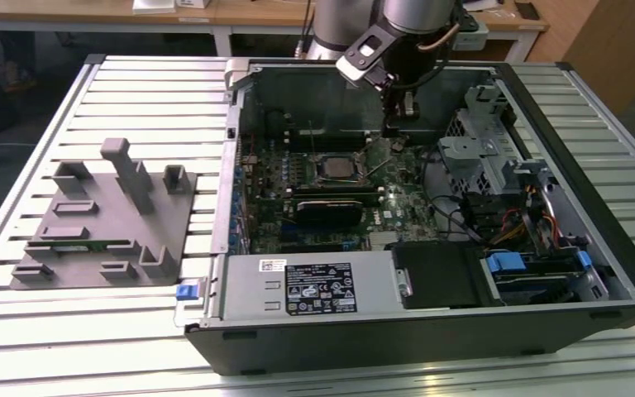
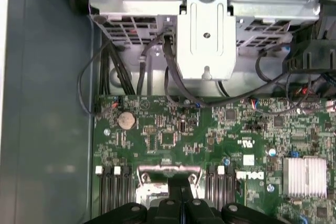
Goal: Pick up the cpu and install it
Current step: 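Close the cpu cover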
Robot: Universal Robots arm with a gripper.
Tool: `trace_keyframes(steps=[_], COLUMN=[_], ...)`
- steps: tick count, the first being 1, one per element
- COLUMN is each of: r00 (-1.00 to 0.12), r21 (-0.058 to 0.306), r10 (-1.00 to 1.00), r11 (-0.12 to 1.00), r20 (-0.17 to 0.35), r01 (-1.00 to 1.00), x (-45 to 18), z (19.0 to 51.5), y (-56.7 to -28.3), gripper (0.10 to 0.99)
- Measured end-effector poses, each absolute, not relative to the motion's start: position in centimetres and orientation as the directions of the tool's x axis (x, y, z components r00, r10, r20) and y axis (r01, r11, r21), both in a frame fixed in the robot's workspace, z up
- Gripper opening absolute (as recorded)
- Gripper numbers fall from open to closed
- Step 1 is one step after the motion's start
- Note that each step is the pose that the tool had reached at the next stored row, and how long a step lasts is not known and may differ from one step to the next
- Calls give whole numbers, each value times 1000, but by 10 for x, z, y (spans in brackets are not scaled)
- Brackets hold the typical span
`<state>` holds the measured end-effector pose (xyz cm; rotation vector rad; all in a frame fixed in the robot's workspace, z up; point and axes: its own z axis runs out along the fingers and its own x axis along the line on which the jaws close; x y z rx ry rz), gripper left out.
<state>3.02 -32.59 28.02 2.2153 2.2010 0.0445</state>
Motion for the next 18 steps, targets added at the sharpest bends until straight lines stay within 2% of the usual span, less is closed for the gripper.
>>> trace_keyframes(steps=[18], r00=[2], r21=[30], r10=[1000], r11=[-3], r20=[7], r01=[1000], x=[51], z=[266], y=[-326], gripper=[106])
